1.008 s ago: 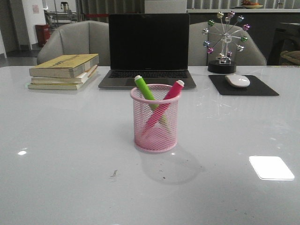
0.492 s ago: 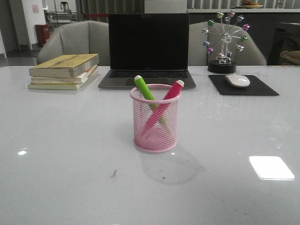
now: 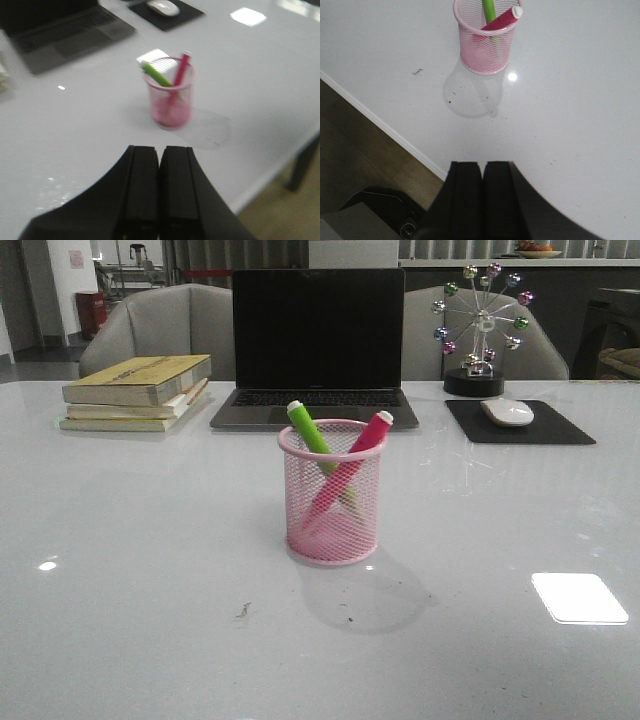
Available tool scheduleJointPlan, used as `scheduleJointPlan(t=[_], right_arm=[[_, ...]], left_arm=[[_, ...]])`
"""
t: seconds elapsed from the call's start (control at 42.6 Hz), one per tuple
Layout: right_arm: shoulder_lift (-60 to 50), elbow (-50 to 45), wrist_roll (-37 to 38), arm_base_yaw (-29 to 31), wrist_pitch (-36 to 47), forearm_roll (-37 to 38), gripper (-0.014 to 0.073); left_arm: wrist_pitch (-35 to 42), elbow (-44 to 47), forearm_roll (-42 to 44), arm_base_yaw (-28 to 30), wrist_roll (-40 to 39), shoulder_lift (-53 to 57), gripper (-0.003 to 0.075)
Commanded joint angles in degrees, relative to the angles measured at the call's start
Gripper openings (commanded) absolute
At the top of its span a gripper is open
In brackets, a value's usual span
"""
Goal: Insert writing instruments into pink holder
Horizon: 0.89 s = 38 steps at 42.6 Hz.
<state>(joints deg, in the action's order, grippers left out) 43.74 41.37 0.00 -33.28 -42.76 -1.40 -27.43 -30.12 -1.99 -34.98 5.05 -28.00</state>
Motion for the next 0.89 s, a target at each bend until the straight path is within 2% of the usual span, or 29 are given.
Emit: scheduleJointPlan(t=[0.0, 0.164, 0.305, 0.446, 0.868], right_arm=[[-0.41, 1.6, -0.57, 0.18, 3.0, 0.01, 0.0057], [-0.41, 1.6, -0.57, 0.18, 3.0, 0.01, 0.0057], [-0.41, 1.6, -0.57, 0.18, 3.0, 0.01, 0.0057], [-0.41, 1.6, -0.57, 0.18, 2.79, 0.01, 0.0057], [-0.41, 1.6, -0.57, 0.18, 2.73, 0.01, 0.0057]], left_arm=[[14.21, 5.9, 0.16, 8.71, 0.33, 5.46, 0.0092], [25.02, 20.78, 0.05, 22.94, 0.33, 20.18, 0.0092], [28.11, 28.2, -1.46, 29.07, 0.33, 27.98, 0.0092], [27.43, 30.5, -2.89, 31.88, 0.33, 29.27, 0.0092], [29.06, 30.64, -2.6, 31.98, 0.33, 29.4, 0.0092]])
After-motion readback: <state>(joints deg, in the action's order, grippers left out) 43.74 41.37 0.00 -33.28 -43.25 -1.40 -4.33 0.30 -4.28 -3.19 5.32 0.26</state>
